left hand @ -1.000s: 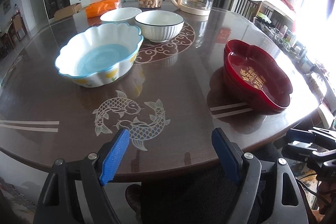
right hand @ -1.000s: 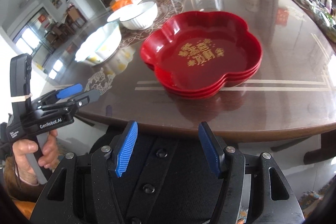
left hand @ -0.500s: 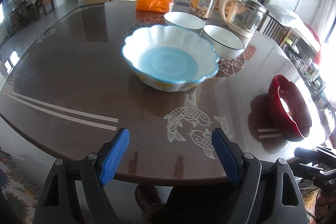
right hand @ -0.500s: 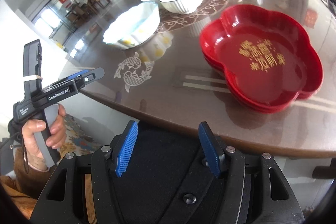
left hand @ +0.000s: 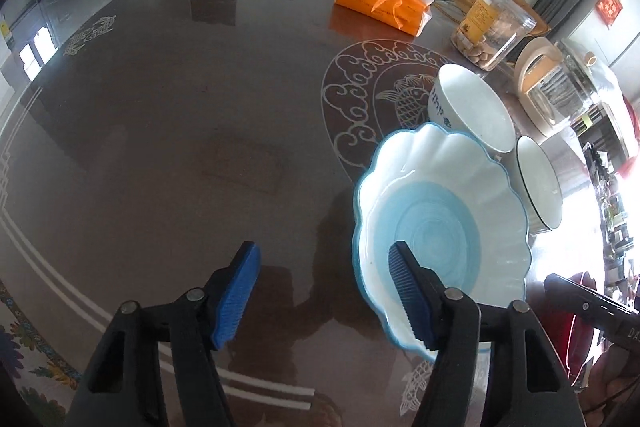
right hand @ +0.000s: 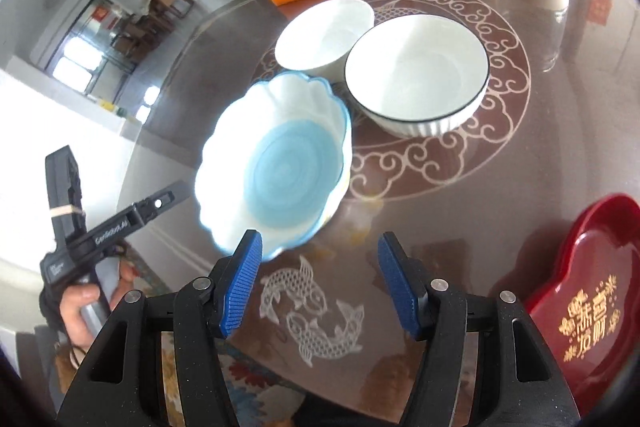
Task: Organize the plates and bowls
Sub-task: 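Close both grippers on the rim of the blue scalloped bowl and shift it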
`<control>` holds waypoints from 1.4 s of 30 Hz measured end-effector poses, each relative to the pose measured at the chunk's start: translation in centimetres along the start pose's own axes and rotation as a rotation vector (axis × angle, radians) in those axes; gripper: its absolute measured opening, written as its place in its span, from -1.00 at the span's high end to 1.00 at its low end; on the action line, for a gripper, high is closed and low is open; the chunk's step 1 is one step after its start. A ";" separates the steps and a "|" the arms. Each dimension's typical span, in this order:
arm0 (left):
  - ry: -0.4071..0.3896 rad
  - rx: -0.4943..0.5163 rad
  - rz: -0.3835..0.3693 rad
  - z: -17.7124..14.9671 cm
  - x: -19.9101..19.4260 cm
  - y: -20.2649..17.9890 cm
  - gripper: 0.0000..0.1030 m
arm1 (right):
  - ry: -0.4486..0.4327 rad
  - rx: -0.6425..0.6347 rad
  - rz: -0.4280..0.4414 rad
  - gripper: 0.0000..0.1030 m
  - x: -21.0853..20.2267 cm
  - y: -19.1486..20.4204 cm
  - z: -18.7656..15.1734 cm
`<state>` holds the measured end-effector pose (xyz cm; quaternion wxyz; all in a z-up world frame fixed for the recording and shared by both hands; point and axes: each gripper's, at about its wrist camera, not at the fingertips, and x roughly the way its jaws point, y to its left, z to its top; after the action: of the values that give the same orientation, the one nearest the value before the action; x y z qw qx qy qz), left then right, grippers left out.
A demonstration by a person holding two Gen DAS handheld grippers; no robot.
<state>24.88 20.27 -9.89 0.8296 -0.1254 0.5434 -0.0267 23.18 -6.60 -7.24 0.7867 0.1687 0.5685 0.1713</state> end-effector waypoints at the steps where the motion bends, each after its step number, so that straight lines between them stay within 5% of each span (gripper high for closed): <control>1: 0.011 0.011 0.004 0.5 0.7 -0.2 -0.08 | 0.007 0.004 -0.018 -0.24 0.9 0.1 0.7; 3: 0.039 0.031 0.011 1.1 2.0 -0.8 0.19 | 0.017 0.012 -0.047 -0.17 2.5 0.2 1.7; 6: 0.063 0.049 0.013 1.5 3.2 -1.4 0.41 | 0.030 0.023 -0.078 0.32 4.3 0.2 2.5; 9: 0.073 0.058 -0.012 1.8 4.1 -1.8 0.72 | 0.036 0.012 -0.102 0.42 5.6 0.4 2.8; 12: 0.054 0.091 -0.002 1.7 4.2 -2.4 0.80 | 0.043 0.011 -0.111 0.73 6.3 0.4 3.0; 27: -0.014 0.117 -0.061 -5.9 -1.9 -5.1 0.83 | -0.001 -0.125 -0.112 0.73 0.3 0.4 -2.2; 35: 0.017 0.138 -0.086 -9.2 0.4 -7.8 0.83 | -0.002 -0.078 -0.150 0.73 -0.7 -3.2 -5.7; 42: -0.041 0.165 -0.056 -9.5 0.7 -9.0 0.82 | -0.042 -0.064 -0.168 0.74 -1.2 -4.2 -6.3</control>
<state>17.36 9.70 -11.96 0.8470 -0.0719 0.5186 -0.0919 17.17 -10.39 -10.01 0.8152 0.0988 0.5581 0.1192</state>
